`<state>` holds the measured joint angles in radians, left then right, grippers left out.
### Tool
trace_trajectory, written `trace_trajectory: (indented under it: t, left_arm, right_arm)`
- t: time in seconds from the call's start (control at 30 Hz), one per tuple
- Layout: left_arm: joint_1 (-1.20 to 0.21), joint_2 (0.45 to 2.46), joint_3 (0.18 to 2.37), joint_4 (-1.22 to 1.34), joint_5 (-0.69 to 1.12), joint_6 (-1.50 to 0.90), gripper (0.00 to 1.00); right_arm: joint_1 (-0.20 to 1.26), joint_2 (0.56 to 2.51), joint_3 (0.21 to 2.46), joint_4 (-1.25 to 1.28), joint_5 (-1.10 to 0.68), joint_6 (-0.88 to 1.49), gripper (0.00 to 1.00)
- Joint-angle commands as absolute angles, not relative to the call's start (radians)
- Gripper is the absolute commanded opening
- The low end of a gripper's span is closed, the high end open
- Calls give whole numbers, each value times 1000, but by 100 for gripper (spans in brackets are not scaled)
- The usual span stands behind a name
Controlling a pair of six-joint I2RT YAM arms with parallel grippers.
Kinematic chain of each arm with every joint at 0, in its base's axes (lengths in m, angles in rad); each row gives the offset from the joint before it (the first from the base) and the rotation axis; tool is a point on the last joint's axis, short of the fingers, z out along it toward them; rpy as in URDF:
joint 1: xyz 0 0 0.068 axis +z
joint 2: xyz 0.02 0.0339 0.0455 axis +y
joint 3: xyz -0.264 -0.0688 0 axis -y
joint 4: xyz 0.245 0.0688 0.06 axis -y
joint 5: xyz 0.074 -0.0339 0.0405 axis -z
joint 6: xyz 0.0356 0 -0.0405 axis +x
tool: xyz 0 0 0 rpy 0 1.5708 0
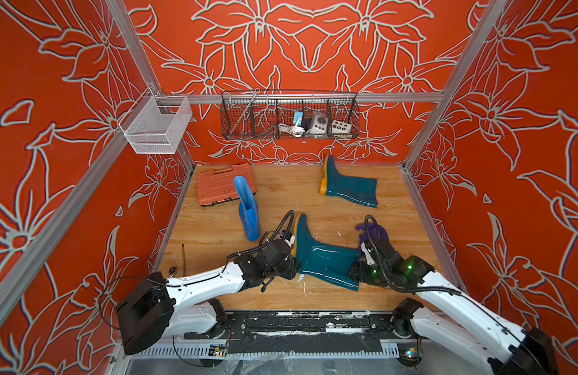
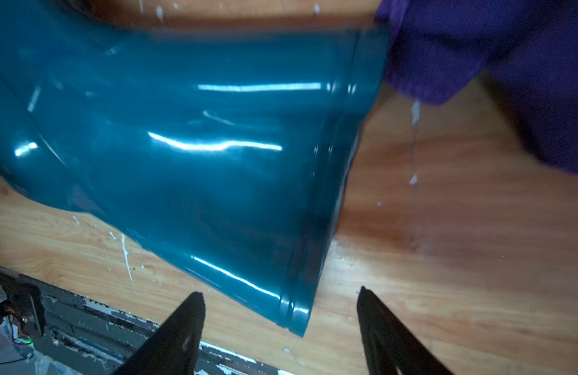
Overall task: Wipe the rubber boots with a cloth
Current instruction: Adjust the rubber boot at the center of the board.
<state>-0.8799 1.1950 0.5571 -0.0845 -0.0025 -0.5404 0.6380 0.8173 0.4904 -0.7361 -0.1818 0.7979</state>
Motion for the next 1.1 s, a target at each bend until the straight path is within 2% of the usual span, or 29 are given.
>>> trace_trajectory:
  t: [0.0,0.13,0.2,0.37,0.4,0.47,0.5,0.63,0.8,1.07]
  left_arm:
    - [-881,1201,523,-111,10,-554,47]
    - [-881,1188,516,-113,5,-561,47]
    - [-881,1185,515,-117,5,-563,47]
    - [-881,1161,507,-128,-2,-568,47]
    - [-881,1155,506,-131,-4,-569,47]
    - [-881,1138,504,-146,-14,-567,47]
    - [-881,1130,502,-151,-18,-567,47]
    - [-881,1078,485,-178,-48,-567,47]
    - [-880,1009,470,-198,-101,-559,46]
    - [-879,1012,478,-147,-159,-500,29]
  right_arm:
    - [676,785,439,-693,-192,925,75]
    - [697,826,392,-594,-232,952,67]
    - [706,871,405,-560,-239,940,59]
    - [716,986,457,-511,-226,890,25]
    - [718,995,467,-513,-219,881,23]
    - [718,995,504,-544,-185,851,5]
    - [718,988,529,-568,-163,835,0]
    - [716,975,677,-668,-64,731,0]
    - [716,1103,920,-728,-27,595,0]
    - [716,1351,1270,-754,-32,410,0]
